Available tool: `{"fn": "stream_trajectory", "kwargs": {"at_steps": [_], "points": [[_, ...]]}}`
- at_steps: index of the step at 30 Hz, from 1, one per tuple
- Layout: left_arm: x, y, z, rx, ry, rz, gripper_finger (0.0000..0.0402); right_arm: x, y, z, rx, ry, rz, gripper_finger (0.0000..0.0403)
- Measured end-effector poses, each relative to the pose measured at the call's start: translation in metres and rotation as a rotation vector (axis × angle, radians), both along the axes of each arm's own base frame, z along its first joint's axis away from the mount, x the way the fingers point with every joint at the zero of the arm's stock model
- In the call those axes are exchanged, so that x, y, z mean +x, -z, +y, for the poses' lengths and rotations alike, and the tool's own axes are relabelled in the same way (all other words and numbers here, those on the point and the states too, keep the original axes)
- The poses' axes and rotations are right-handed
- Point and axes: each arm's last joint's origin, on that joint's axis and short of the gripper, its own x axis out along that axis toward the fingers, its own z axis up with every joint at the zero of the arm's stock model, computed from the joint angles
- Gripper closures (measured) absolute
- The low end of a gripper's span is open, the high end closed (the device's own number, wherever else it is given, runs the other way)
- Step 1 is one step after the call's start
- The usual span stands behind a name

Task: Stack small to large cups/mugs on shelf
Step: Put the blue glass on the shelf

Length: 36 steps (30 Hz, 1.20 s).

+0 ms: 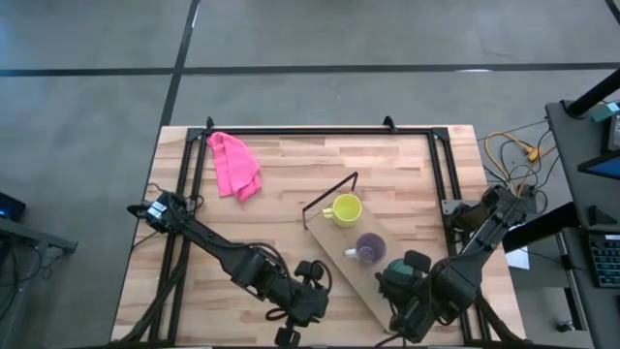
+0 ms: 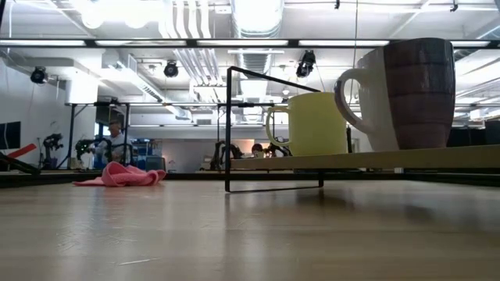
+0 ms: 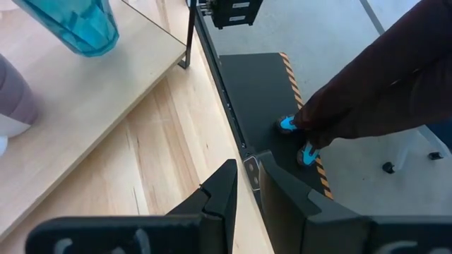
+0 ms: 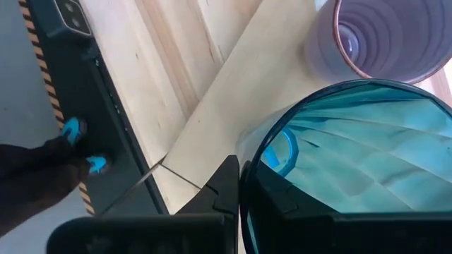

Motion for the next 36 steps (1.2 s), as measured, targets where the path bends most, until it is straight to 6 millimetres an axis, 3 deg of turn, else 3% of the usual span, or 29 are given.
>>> {"fn": "stream_trajectory", "kwargs": {"at_steps": [13, 36], "points": [[-0.005, 0.000, -0.009, 0.003, 0.017, -0.003, 0.0354, 0.005, 0.021, 0.007, 0.019, 0.015, -0.020, 0.0392], [-0.007, 0.000, -0.011, 0.004, 0.023, -0.003, 0.0354, 0.001, 0.032, 0.009, -0.003, 0.052, -0.012, 0.0390]]}}
